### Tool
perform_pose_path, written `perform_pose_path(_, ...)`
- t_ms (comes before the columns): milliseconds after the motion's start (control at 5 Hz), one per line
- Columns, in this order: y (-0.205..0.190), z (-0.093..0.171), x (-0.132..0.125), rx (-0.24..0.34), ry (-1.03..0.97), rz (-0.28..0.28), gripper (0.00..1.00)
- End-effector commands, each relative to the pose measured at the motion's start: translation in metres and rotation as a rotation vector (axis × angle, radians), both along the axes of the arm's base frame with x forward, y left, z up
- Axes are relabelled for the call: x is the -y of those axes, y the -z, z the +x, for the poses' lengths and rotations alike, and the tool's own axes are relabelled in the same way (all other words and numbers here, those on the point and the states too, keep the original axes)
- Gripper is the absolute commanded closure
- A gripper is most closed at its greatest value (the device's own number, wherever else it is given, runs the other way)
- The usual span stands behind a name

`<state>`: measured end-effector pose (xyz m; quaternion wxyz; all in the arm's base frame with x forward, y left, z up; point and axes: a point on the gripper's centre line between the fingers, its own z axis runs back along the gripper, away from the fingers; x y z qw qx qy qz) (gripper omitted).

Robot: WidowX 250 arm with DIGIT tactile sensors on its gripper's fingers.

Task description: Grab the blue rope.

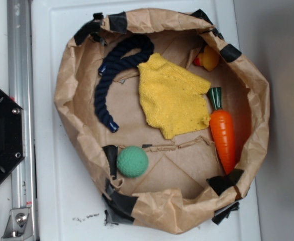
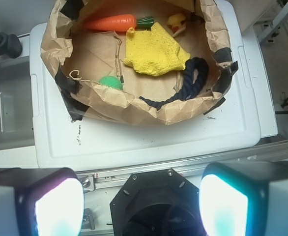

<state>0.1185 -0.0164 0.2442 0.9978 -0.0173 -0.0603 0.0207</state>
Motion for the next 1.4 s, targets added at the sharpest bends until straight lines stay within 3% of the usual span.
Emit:
perform_pose_path(0,0.0,0.0,0.0,0.0,0.0,0.0,0.0)
perform_pose_path(200,0.024,0.05,-0.015,0.033,-0.132,-0.016,0.0)
perform_pose_path(600,0.091,0.145,-0.027,-0.016,-0.36,-0.014,0.0)
perform_pose_path(800,0.141,0.159,-0.017,-0.025,-0.366,0.008,0.0)
perform_pose_path(1000,0.191,0.139,-0.018,-0.088,-0.327,0.065,0.0)
perform_pose_path(1200,0.201,0.092,-0.045,-0.142,-0.299,-0.015,0.0)
